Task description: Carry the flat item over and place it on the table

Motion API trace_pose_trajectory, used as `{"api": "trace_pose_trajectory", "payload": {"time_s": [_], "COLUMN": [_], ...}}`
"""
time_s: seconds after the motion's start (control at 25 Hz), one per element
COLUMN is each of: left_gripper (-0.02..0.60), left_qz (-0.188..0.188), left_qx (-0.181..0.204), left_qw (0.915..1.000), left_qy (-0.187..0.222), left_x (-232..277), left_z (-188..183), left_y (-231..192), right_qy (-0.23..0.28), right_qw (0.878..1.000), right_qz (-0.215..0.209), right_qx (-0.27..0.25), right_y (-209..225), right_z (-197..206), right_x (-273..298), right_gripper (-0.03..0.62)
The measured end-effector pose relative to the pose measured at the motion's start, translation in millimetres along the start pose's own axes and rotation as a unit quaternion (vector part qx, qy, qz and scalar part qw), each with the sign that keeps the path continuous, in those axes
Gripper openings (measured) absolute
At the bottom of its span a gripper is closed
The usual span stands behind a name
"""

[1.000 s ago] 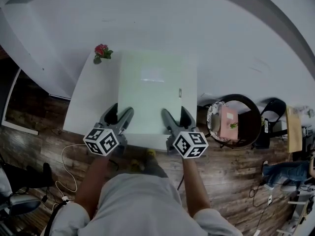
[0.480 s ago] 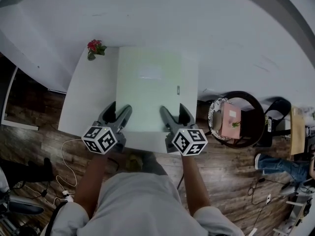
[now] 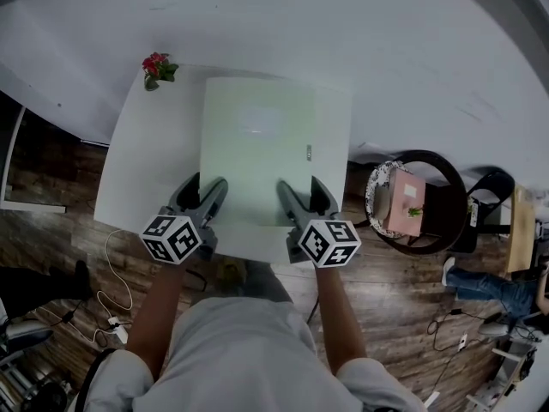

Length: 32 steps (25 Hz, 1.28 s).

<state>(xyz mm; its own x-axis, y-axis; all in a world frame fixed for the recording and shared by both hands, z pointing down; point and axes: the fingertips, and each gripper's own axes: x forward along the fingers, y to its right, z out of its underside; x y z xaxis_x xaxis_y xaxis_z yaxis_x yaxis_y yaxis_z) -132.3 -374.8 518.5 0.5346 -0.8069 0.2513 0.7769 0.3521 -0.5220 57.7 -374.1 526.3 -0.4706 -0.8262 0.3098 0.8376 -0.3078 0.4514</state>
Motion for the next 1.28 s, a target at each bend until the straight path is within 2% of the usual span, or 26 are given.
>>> {"api": "trace_pose_trajectory", "payload": {"time_s": [0.76,1.28], "left_gripper": [0.304,0.304], "left_qz": [-0.045,-0.048], "left_qx": [-0.055,-0.072], "left_qw": [0.995,0.9913], "left_qy": [-0.07,-0.099], "left_x": [25,36], "left_z": [72,95], "left_y": [-48,-72], "right_qy": [-0.092,-0.112], "right_qw": [0.995,0.992], "right_qz": [0.016,0.025], "right_qx": [0.042,0.053], "right_y": [41,51], "right_z": [73,93], "right_x": [32,44], "right_gripper": [0.336,0.336]}}
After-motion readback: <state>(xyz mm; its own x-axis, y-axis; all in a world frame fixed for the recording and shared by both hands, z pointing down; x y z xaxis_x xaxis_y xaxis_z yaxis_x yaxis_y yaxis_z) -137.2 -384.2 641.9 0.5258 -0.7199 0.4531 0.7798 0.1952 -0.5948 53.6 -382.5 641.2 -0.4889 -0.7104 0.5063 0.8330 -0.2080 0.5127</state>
